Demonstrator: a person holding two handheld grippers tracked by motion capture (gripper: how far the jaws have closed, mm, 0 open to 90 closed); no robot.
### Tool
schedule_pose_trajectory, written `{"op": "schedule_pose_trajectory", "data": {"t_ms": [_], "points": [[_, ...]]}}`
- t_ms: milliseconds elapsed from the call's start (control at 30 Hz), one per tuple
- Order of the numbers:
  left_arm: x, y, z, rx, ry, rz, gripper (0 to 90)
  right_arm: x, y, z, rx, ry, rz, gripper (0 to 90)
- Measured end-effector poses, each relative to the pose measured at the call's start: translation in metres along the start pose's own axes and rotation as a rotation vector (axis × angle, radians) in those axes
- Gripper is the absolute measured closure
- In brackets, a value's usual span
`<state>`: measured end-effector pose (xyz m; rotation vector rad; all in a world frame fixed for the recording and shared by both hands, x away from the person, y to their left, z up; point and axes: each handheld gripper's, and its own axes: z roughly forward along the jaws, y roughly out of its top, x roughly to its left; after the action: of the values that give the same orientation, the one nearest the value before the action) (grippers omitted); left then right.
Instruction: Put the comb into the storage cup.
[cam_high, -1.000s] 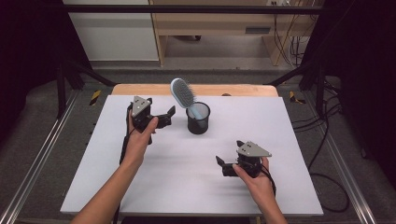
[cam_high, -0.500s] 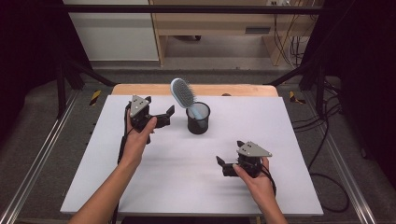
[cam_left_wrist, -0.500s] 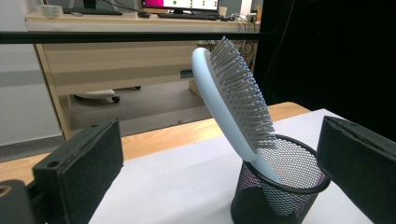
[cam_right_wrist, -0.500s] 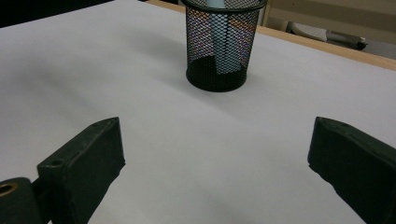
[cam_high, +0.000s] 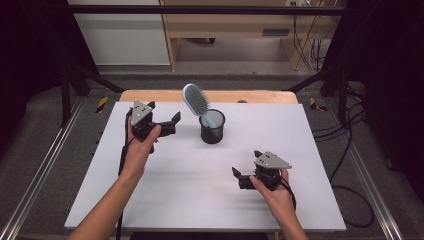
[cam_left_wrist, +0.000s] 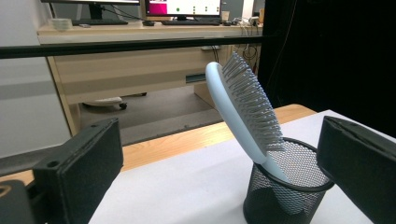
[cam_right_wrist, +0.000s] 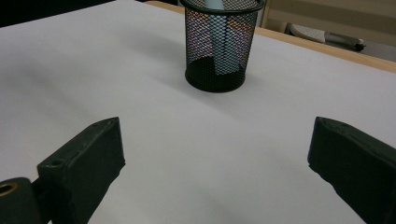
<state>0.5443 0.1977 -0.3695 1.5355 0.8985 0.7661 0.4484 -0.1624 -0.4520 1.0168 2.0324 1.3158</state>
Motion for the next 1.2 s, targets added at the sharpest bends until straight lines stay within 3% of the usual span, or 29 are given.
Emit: {"op": "schedule_pose_trajectory", "data": {"t_ms": [267, 467, 667, 800, 1200], "points": [[0.007, 0.003, -0.014, -0.016, -0.004, -0.013, 0.7, -0.001, 0.000, -0.003, -0.038, -0.010, -0.020, 4.6], [0.018, 0.001, -0.028, -0.023, -0.004, -0.008, 0.7, 0.000, -0.002, -0.005, -0.094, -0.013, 0.014, 4.4], [0.036, 0.004, -0.047, -0.043, 0.012, -0.015, 0.7, 0.002, 0.003, -0.005, -0.083, -0.023, 0.032, 4.7], [0.047, 0.005, -0.057, -0.057, 0.017, -0.025, 0.7, -0.004, 0.006, -0.008, -0.066, -0.047, 0.024, 4.4], [0.064, 0.003, -0.083, -0.061, 0.015, -0.029, 0.7, -0.036, -0.003, -0.037, -0.099, -0.125, 0.076, 3.9]]}}
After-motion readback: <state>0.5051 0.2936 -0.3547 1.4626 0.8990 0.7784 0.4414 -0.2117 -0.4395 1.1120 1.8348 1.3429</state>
